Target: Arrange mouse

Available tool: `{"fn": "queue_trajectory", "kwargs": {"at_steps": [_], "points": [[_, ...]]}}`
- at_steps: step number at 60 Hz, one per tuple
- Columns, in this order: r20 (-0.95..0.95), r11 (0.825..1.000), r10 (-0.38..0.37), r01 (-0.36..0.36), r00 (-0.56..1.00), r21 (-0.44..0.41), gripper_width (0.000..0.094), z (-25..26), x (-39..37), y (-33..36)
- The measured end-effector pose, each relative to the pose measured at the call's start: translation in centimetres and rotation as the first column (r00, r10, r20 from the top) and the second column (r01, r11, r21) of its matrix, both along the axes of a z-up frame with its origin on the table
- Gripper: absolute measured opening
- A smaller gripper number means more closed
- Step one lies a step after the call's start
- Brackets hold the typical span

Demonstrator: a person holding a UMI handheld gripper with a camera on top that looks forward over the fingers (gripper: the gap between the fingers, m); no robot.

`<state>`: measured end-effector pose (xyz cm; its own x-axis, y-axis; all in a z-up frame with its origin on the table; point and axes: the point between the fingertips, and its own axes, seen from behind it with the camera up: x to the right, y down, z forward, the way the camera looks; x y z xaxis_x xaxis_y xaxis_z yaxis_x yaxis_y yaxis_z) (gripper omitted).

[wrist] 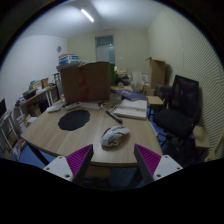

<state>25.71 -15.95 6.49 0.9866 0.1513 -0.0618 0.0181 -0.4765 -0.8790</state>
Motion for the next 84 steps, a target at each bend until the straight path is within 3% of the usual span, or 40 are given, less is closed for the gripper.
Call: {"fn": "queue_trajectory", "kwargs": {"at_steps": [7,14,22,41,46,50,66,73,84], "points": [[-0.028,0.999,0.029,-0.029,0.999,-0.031,0.0849,-2.9,-1.8,3.0],[-0.066,0.999,-0.011,0.009,0.998,-0.039,0.0838,-4.6,-1.5,6.7],[-0.137,0.997,-0.015,0.004,0.99,-0.075,0.084,-6.2,-2.7,9.1],[-0.092,0.996,-0.044,0.036,0.995,-0.081,0.0836,-7.0,-4.0,13.8],[-0.054,0.995,-0.069,0.065,0.996,-0.077,0.0774,-7.2,-3.7,14.5],[0.0,0.992,-0.107,0.107,0.994,-0.068,0.0582,-7.4,-2.6,14.8],[-0.03,0.979,-0.203,0.203,0.979,-0.024,0.0419,-7.3,-2.2,14.5],[0.001,0.979,-0.191,0.19,0.982,0.074,0.0399,-2.6,-3.6,14.2],[-0.055,0.97,-0.145,0.153,0.988,0.188,0.0397,7.9,-11.9,17.4]]}}
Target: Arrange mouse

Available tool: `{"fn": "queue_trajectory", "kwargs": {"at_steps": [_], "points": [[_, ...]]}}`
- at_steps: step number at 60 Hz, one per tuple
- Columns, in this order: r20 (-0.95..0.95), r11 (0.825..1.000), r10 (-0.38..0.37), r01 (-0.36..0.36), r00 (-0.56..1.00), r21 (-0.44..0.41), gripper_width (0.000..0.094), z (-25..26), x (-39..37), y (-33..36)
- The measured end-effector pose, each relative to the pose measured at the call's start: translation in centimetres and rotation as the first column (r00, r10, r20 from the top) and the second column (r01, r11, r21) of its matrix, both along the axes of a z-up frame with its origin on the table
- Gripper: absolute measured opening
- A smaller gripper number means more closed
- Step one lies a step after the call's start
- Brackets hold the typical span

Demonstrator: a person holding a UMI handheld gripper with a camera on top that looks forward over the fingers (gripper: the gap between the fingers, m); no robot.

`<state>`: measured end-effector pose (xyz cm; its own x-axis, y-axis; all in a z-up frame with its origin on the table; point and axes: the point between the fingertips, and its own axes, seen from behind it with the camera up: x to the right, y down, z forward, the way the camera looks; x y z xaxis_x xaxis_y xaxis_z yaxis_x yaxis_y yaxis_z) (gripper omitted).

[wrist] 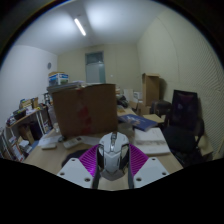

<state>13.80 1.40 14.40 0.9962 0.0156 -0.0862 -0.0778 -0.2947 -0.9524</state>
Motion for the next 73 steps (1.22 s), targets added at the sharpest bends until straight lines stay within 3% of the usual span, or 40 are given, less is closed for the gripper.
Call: {"fn": "queue_trajectory", "kwargs": {"at_steps": [8,18,27,35,37,45,49,53,55,64,73], "points": [[0.019,0.998,0.068,-0.068,0.998,0.005,0.0394,1.3,-8.3,4.1],[0.042,0.989,0.09,-0.084,0.995,-0.125,0.0394,-5.6,-14.3,7.0],[0.072,0.967,0.083,-0.063,0.994,-0.248,0.0398,-11.4,-14.6,7.2],[0.075,0.935,0.088,-0.056,0.993,-0.349,0.0422,-15.2,-14.4,6.5],[0.067,0.942,0.085,-0.058,0.994,-0.33,0.0417,-15.1,-14.3,6.9],[0.012,0.93,0.08,-0.071,0.997,-0.362,0.0545,-15.4,-14.4,6.7],[0.008,0.924,0.111,-0.1,0.994,-0.37,0.066,-15.4,-14.8,6.3],[-0.01,0.922,0.147,-0.141,0.989,-0.361,0.0887,-14.9,-15.2,5.3],[-0.023,0.924,0.16,-0.158,0.987,-0.349,0.0839,-14.4,-15.4,4.7],[-0.082,0.934,0.2,-0.215,0.976,-0.285,0.084,-11.8,-15.4,-0.5],[-0.164,0.928,0.291,-0.319,0.943,-0.19,0.0839,-9.1,-15.6,-6.9]]}}
